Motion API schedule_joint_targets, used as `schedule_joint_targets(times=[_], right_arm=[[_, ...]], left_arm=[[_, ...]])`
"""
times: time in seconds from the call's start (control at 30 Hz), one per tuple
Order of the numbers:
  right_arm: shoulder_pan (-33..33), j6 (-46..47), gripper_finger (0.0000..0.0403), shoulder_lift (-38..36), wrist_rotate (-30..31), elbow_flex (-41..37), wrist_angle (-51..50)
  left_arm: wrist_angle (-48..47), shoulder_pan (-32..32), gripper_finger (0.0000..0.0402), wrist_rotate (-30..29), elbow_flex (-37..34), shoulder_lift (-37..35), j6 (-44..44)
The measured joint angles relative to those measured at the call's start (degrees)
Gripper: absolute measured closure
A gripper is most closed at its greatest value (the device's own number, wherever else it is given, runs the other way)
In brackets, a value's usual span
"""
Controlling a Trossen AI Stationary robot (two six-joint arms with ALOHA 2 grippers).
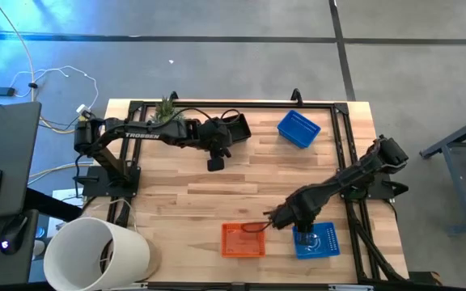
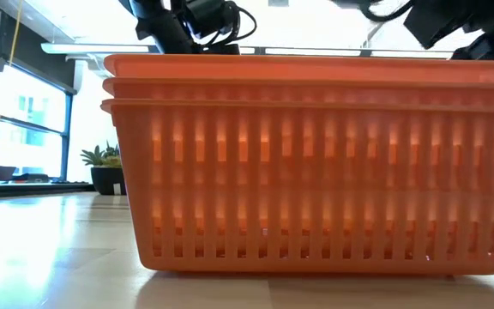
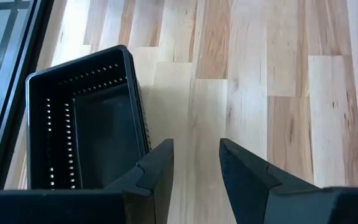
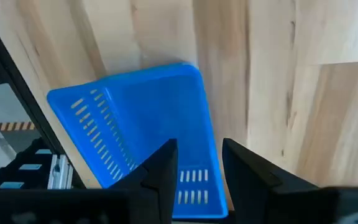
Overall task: Stack baskets by color
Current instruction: Stack the bottom blue basket on top of the top blue basket
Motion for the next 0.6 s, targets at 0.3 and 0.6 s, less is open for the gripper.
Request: schedule_joint_targets(times=[0.3, 0.6], right_arm=[[3.9, 4.3, 0.0289, 0.0, 5.8, 0.0, 3.1], [4.1, 10.0, 0.0289, 0.0, 4.8, -5.0, 6.9]], left_arm=[[0.0, 0.0, 0.0286, 0.0, 0.0, 0.0, -1.5], [0.0, 0.0, 0.0286, 0.0, 0.0, 0.0, -1.4]])
